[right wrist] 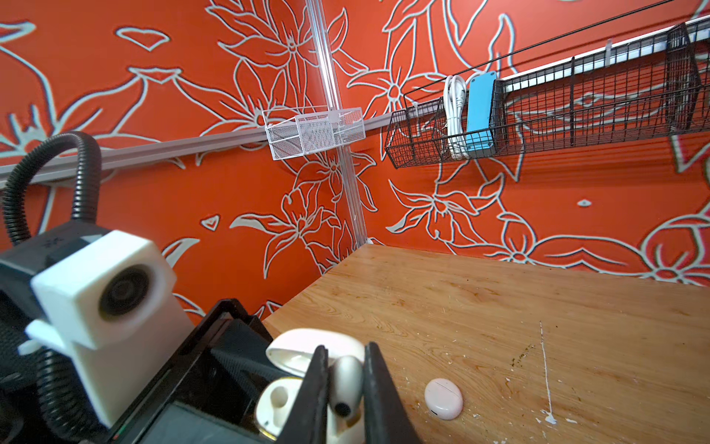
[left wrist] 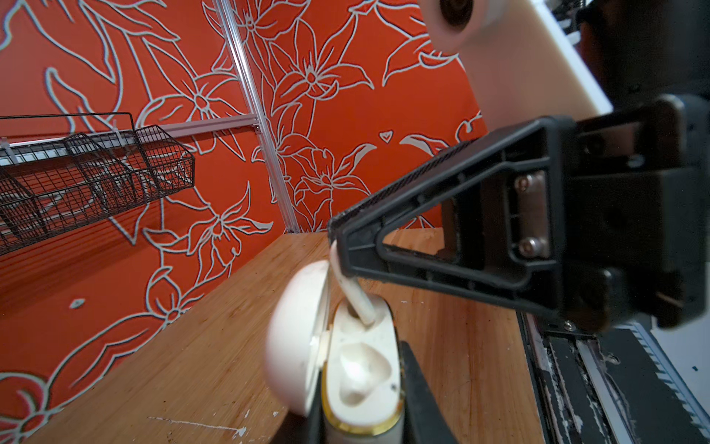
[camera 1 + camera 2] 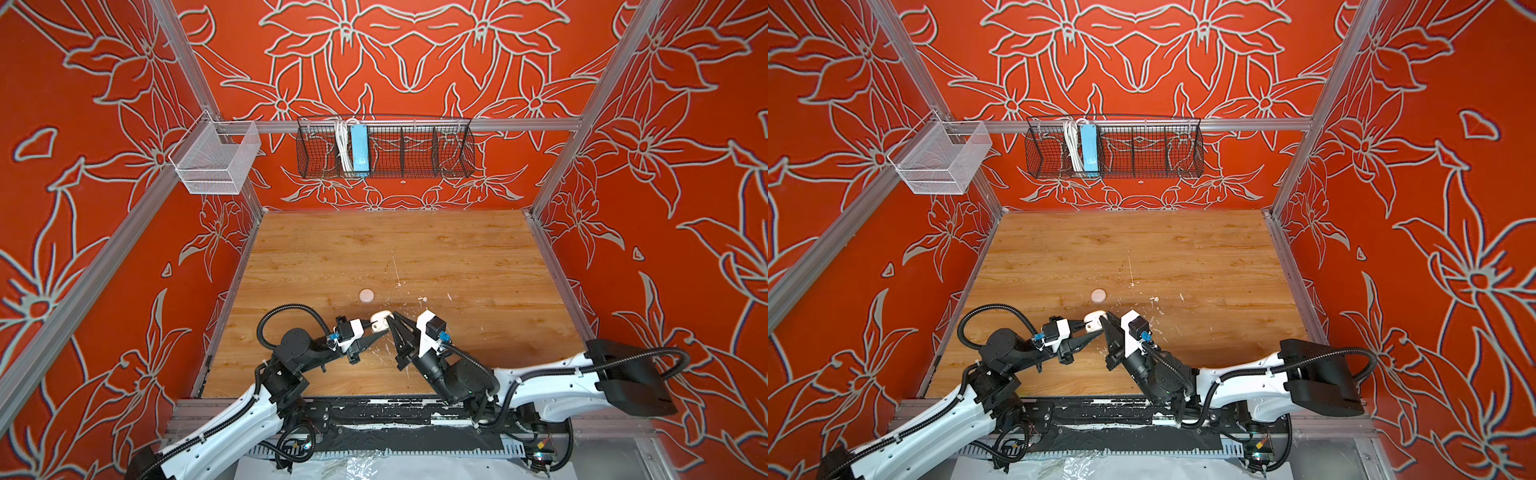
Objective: Insert wireless bluetooth earbuds into charging case
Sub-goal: Insert the wireless bluetooth earbud into the charging case.
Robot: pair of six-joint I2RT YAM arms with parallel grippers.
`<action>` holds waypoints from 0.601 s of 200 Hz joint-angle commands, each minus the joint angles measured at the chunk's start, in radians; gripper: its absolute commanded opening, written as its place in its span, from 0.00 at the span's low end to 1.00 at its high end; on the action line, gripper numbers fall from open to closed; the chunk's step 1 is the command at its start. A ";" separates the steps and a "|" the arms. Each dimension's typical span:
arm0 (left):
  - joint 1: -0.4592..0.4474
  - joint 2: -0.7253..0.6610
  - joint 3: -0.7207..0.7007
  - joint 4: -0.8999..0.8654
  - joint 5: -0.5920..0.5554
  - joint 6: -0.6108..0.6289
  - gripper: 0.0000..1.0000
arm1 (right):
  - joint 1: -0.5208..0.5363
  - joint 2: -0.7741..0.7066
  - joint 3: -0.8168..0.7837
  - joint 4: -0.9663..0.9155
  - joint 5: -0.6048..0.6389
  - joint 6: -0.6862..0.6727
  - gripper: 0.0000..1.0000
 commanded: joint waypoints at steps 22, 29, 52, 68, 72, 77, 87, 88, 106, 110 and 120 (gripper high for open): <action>-0.008 -0.013 0.025 0.013 0.010 -0.009 0.00 | -0.006 0.025 -0.046 0.104 -0.020 -0.077 0.00; -0.008 -0.013 0.024 0.013 0.010 -0.008 0.00 | -0.006 0.027 -0.051 0.114 -0.021 -0.085 0.00; -0.008 -0.019 0.024 0.012 0.007 -0.008 0.00 | -0.006 0.027 -0.056 0.122 -0.009 -0.110 0.00; -0.008 -0.021 0.023 0.011 0.006 -0.008 0.00 | -0.007 0.027 -0.066 0.141 -0.001 -0.127 0.00; -0.008 -0.023 0.023 0.010 0.007 -0.009 0.00 | -0.007 0.027 -0.069 0.145 0.002 -0.130 0.00; -0.008 -0.023 0.023 0.010 0.005 -0.009 0.00 | -0.008 0.026 -0.071 0.149 0.004 -0.134 0.00; -0.008 -0.023 0.023 0.010 0.005 -0.006 0.00 | -0.008 0.023 -0.071 0.151 0.007 -0.140 0.00; -0.008 -0.023 0.022 0.010 0.005 -0.006 0.00 | -0.008 0.023 -0.070 0.151 0.008 -0.141 0.00; -0.008 -0.023 0.021 0.012 0.008 -0.006 0.00 | -0.009 0.018 -0.071 0.151 0.010 -0.144 0.00; -0.008 -0.022 0.020 0.011 0.010 -0.007 0.00 | -0.010 0.018 -0.072 0.151 0.009 -0.144 0.00; -0.007 -0.022 0.022 0.013 0.011 -0.006 0.00 | -0.011 0.018 -0.071 0.152 0.009 -0.144 0.00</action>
